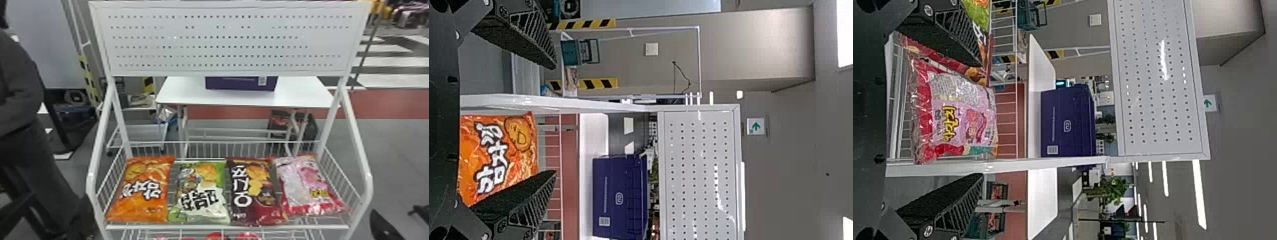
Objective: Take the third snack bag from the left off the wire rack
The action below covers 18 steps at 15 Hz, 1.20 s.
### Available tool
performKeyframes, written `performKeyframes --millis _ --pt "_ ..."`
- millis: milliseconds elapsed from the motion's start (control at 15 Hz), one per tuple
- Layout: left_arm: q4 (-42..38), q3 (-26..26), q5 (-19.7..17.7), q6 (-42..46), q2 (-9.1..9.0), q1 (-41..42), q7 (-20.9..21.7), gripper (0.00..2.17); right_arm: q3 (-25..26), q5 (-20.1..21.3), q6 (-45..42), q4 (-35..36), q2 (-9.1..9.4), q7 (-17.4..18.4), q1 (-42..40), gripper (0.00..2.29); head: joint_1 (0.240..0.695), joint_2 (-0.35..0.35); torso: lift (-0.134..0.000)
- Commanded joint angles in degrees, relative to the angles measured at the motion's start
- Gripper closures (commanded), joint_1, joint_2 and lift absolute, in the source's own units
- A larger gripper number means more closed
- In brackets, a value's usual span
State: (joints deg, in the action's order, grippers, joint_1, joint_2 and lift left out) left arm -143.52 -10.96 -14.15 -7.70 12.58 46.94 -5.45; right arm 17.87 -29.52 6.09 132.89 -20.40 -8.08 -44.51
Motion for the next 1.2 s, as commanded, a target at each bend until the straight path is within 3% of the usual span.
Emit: performKeyframes --millis 0,600,800,1133 --pt "0.0 0.0 0.0 0.0 -0.01 0.0 0.0 0.14 0.0 0.1 0.0 0.0 0.01 0.0 0.1 0.11 0.499 0.0 0.0" --pt "0.0 -0.1 0.0 0.0 -0.01 -0.1 0.0 0.14 -1.0 0.0 -0.2 -0.7 0.01 -0.1 0.7 0.11 0.499 0.0 0.0" --pt "-0.2 0.6 0.3 0.0 -0.01 0.0 0.0 0.14 -8.8 2.6 4.4 -7.8 0.27 -0.1 11.1 0.11 0.499 0.0 0.0" --pt "-0.3 1.3 1.0 0.0 0.51 0.3 0.0 0.14 -27.2 10.4 18.5 -22.9 2.65 0.9 34.8 0.11 0.499 0.0 0.0"
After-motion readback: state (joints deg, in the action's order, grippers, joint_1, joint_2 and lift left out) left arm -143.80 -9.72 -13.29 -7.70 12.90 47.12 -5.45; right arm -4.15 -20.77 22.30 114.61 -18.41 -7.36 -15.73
